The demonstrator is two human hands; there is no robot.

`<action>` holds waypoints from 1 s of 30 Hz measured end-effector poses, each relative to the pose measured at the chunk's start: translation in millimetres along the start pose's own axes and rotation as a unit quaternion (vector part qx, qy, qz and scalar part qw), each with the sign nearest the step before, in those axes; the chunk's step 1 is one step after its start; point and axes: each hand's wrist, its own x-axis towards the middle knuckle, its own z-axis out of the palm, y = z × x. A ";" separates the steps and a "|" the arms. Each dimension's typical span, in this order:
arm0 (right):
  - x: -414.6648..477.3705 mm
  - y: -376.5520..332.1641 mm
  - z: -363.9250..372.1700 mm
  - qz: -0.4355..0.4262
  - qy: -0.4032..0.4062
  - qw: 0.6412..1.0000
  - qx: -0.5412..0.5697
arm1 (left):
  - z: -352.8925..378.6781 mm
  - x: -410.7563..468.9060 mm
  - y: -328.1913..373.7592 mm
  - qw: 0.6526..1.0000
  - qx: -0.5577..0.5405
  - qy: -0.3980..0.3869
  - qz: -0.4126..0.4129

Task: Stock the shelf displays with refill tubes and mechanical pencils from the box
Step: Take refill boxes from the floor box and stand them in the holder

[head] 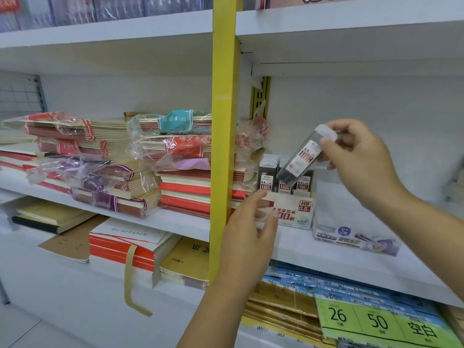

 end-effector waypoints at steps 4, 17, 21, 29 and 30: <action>7.7 9.6 -0.8 -0.095 -0.045 0.985 -0.133 | 12.1 3.5 -2.6 0.979 0.168 -0.007 0.119; 21.4 30.9 26.7 -0.104 -0.138 0.952 -0.251 | 27.1 4.3 -13.5 0.961 0.235 -0.038 0.139; 19.0 50.7 30.0 -0.122 -0.129 0.920 -0.350 | 28.3 3.7 -17.7 0.963 0.219 -0.032 0.156; -7.0 45.6 12.6 -0.037 -0.145 0.916 -0.373 | 24.2 -20.0 -20.8 0.965 0.200 0.032 0.168; -16.1 40.3 7.2 -0.037 -0.134 0.928 -0.345 | 22.0 -26.4 -20.0 0.962 0.204 0.048 0.176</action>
